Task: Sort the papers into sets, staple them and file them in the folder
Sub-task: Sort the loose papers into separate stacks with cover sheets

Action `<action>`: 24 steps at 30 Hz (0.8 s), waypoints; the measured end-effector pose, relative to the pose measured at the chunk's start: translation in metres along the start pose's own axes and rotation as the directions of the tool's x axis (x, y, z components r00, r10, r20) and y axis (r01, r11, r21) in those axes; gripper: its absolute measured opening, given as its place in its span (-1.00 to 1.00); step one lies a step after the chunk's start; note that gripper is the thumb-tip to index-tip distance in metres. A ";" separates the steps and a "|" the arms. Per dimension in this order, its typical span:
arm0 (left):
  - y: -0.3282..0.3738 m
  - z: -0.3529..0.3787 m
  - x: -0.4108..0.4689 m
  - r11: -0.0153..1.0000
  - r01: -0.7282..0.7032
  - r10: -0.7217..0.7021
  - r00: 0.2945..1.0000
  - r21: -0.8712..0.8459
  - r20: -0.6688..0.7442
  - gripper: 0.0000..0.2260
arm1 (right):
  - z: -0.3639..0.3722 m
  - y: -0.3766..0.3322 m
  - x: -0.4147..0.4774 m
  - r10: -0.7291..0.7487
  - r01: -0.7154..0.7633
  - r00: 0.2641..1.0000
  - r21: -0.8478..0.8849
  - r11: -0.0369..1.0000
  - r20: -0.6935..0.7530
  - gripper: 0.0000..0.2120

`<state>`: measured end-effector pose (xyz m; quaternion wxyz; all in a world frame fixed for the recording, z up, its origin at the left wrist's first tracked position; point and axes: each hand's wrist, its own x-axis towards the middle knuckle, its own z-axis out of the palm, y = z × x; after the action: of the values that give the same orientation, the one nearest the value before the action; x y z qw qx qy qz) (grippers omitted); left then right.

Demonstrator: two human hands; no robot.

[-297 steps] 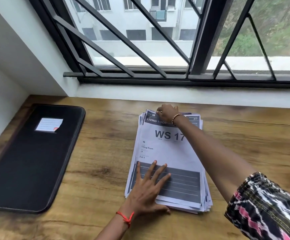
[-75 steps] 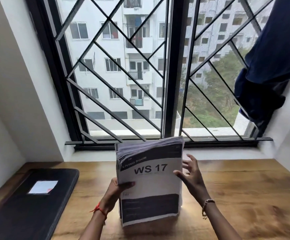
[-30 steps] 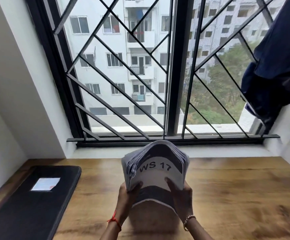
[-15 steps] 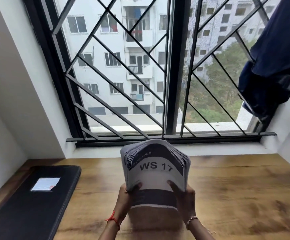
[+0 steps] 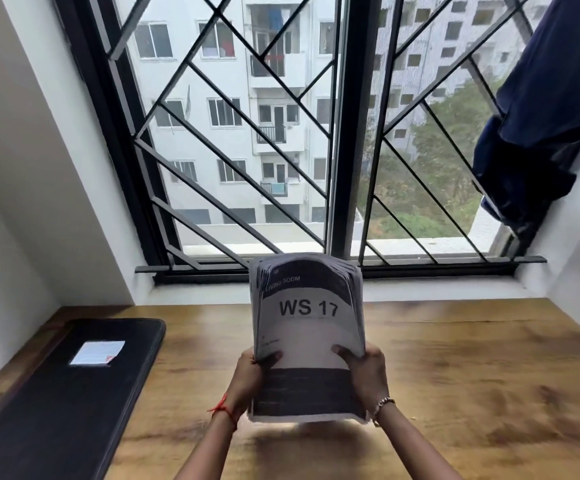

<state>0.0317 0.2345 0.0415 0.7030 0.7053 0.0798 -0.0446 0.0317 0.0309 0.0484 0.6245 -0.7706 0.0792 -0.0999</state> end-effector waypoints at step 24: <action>-0.088 -0.027 -0.036 0.831 0.164 -0.076 0.980 0.531 -0.183 -0.68 | 0.006 0.083 -0.025 0.330 -0.197 0.938 -0.617 0.762 0.109 -0.56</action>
<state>-0.0208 0.2598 -0.0384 0.4614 0.8705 0.1622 -0.0551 0.0092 0.0254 -0.0348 0.3622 -0.9146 0.1481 0.1017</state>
